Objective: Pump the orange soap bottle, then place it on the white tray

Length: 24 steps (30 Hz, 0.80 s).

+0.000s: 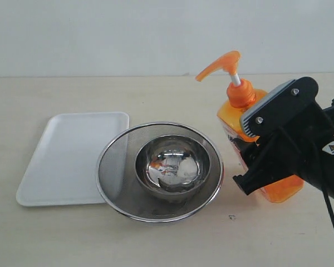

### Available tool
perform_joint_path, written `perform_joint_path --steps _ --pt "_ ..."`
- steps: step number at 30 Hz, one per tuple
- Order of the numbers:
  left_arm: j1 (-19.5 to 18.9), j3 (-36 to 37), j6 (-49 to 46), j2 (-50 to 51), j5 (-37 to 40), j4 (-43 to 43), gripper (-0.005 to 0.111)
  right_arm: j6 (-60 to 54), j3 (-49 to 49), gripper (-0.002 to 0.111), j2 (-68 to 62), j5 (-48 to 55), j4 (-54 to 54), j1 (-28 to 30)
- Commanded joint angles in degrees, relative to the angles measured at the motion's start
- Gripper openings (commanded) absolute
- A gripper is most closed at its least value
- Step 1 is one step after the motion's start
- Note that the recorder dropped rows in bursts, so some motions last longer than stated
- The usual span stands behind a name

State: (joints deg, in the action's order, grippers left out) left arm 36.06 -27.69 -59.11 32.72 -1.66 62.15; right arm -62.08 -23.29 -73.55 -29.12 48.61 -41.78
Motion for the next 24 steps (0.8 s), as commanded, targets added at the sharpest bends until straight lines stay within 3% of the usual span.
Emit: perform_joint_path --steps 1,7,13,24 --pt "-0.13 6.21 2.75 -4.02 -5.96 1.0 0.005 0.0 -0.83 0.001 0.88 -4.07 -1.25 -0.2" --pt "-0.13 17.02 5.78 -11.19 -12.28 -1.28 0.005 0.11 -0.83 0.001 0.88 -4.07 -1.36 -0.2" --pt "-0.13 25.77 26.49 -21.26 -16.96 -21.78 0.005 0.7 -0.83 0.001 0.88 -4.07 -1.36 -0.2" --pt "-0.13 27.69 29.56 -24.95 -16.47 -24.96 0.005 1.34 -0.83 0.001 0.88 -4.27 -1.25 -0.05"
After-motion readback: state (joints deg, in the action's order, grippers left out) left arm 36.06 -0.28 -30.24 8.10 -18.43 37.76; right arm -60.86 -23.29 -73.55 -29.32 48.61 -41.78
